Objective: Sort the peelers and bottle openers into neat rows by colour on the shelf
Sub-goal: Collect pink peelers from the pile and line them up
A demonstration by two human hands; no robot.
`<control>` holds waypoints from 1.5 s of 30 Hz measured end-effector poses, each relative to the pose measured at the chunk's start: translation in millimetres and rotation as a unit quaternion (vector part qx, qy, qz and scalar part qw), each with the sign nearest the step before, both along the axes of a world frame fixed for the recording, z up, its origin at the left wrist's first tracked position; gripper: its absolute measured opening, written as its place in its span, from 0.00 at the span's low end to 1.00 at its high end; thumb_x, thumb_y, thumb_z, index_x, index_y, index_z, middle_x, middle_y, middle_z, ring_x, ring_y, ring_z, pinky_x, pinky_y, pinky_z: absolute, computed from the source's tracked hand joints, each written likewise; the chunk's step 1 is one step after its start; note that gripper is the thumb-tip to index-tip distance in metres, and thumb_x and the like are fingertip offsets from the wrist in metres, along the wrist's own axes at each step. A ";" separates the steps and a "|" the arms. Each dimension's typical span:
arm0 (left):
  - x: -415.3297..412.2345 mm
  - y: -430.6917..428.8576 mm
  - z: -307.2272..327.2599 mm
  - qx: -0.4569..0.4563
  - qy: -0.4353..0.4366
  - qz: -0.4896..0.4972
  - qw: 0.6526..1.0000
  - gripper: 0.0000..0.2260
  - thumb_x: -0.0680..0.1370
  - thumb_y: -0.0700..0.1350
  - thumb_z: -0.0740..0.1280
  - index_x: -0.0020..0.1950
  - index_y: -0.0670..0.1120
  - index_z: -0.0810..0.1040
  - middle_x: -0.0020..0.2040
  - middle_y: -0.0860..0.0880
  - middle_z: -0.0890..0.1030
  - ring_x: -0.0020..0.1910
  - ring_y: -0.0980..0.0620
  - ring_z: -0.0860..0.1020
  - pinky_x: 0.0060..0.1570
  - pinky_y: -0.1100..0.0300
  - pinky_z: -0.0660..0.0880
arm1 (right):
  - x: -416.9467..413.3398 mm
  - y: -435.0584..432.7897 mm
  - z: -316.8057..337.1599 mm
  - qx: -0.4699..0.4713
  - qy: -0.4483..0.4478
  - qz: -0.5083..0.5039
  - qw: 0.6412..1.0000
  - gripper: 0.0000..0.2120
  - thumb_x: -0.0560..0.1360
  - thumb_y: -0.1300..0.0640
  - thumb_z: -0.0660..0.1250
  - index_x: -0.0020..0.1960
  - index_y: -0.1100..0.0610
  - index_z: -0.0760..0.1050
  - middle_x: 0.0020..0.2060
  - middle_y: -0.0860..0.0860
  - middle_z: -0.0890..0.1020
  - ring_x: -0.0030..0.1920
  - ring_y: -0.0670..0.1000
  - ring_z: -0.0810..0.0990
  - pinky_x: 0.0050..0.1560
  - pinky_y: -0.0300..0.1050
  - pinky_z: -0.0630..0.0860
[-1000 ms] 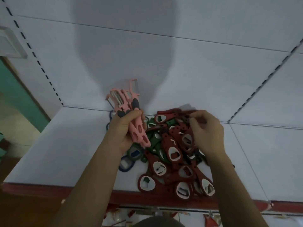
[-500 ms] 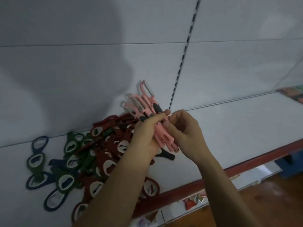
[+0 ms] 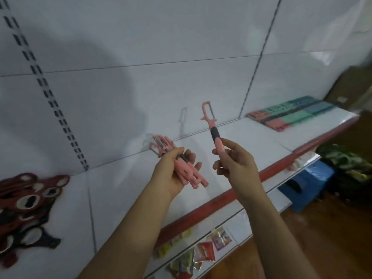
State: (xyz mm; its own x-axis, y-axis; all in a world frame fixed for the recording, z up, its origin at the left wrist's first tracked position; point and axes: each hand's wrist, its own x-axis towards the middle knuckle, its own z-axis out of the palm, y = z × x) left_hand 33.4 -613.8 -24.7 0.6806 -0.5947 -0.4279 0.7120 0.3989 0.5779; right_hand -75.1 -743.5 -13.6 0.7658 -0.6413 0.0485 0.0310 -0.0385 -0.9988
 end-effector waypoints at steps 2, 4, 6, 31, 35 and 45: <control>-1.4 -44.6 -3.2 0.015 0.002 -0.035 0.999 0.05 0.80 0.38 0.65 0.44 0.42 0.75 0.35 0.45 0.78 0.31 0.50 0.78 0.35 0.56 0.80 | -12.7 -44.6 -3.7 0.079 0.002 -0.016 0.997 0.09 0.82 0.61 0.66 0.62 0.57 0.77 0.47 0.57 0.83 0.35 0.52 0.80 0.39 0.44 0.79; -2.7 -88.7 -2.7 0.012 0.003 -0.072 0.997 0.07 0.80 0.38 0.64 0.41 0.42 0.74 0.34 0.47 0.76 0.29 0.51 0.75 0.31 0.59 0.77 | -20.0 -88.3 -7.2 0.109 0.019 -0.048 0.993 0.09 0.80 0.70 0.62 0.57 0.60 0.74 0.44 0.58 0.81 0.32 0.52 0.78 0.36 0.45 0.76; -1.2 -132.6 -0.7 -0.002 -0.005 -0.096 0.995 0.06 0.80 0.37 0.62 0.43 0.42 0.73 0.35 0.46 0.76 0.30 0.52 0.74 0.31 0.59 0.77 | -21.7 -128.1 -7.3 0.097 0.038 -0.075 0.992 0.08 0.79 0.71 0.59 0.52 0.60 0.72 0.40 0.56 0.78 0.29 0.49 0.73 0.32 0.44 0.70; 115.2 -394.0 -83.3 0.042 -0.141 -0.174 0.974 0.10 0.72 0.44 0.72 0.51 0.41 0.81 0.43 0.47 0.83 0.43 0.52 0.83 0.44 0.56 0.80 | 109.5 -414.5 -113.6 -0.501 0.205 -0.141 0.829 0.06 0.81 0.58 0.64 0.55 0.57 0.78 0.51 0.54 0.76 0.50 0.54 0.71 0.50 0.52 0.74; 116.7 -399.8 -85.7 0.052 -0.146 -0.164 0.974 0.10 0.72 0.43 0.72 0.50 0.41 0.82 0.42 0.45 0.83 0.44 0.51 0.83 0.46 0.55 0.79 | 119.7 -419.1 -122.7 -0.536 0.217 -0.149 0.802 0.07 0.77 0.61 0.70 0.54 0.55 0.78 0.48 0.53 0.75 0.49 0.55 0.71 0.49 0.52 0.70; 113.7 -402.0 -85.4 0.067 -0.147 -0.145 0.976 0.02 0.79 0.38 0.68 0.49 0.40 0.81 0.42 0.44 0.81 0.43 0.50 0.82 0.46 0.55 0.77 | 125.5 -420.0 -123.8 -0.530 0.242 -0.154 0.798 0.07 0.81 0.54 0.64 0.56 0.51 0.80 0.48 0.49 0.78 0.49 0.53 0.74 0.51 0.54 0.74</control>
